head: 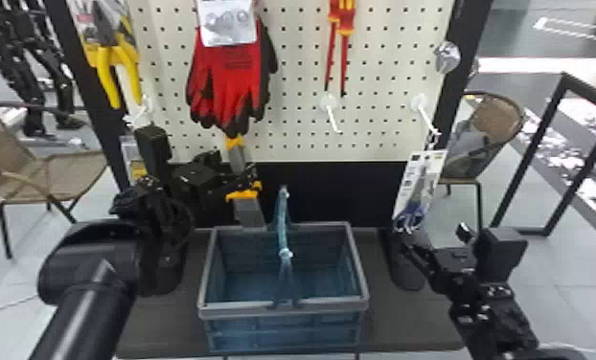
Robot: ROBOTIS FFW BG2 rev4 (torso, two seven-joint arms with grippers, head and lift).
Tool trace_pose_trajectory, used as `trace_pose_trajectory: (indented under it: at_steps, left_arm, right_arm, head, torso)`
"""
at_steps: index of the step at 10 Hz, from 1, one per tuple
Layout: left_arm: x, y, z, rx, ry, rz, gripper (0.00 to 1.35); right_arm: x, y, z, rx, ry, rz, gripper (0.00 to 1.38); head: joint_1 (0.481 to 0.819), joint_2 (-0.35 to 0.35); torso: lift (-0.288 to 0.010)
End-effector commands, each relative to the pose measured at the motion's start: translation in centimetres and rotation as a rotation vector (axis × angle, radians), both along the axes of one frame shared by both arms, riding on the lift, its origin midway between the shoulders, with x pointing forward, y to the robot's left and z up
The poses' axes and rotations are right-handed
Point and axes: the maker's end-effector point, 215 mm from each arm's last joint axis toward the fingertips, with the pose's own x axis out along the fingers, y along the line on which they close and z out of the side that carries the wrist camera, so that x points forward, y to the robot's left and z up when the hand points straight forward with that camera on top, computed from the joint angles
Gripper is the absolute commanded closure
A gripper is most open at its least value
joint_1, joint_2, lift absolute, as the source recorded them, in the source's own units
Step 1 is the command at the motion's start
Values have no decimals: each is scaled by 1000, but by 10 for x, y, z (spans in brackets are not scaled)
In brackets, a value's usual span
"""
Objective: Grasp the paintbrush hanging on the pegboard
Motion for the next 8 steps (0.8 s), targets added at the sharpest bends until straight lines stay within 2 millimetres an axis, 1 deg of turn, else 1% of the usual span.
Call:
trace_pose_trajectory:
  at_steps: [1,2,3,4,5,8]
  left_arm:
    - [1,0,-2,16,6,1,311]
    - [1,-1,-3,23,8,-5,746]
    - [1,-1,-4,24,13,-6,923]
    - [1,-1,-4,32,13,-7,1134]
    - [1,-2,-6,28,17,-7,1205]
    - [0,-3,-6,25,19,-10,1205]
  right_arm:
    - [0,0,0,0,1,2,182]
    - [0,0,0,0,1,2,182]
    - [0,0,-1,0,2,1,182]
    - [0,0,-1,-2,2,3,182]
    - [0,0,-3,-2,5,4,182]
    - [0,0,-3,0,5,4,182]
  head:
    - [549,0]
    - [549,0]
    - [549,0]
    - [549,0]
    - [549,0]
    - [549,0]
  torso:
    - [-100]
    - [-100]
    - [-100]
    - [-100]
    - [-100]
    - [-100]
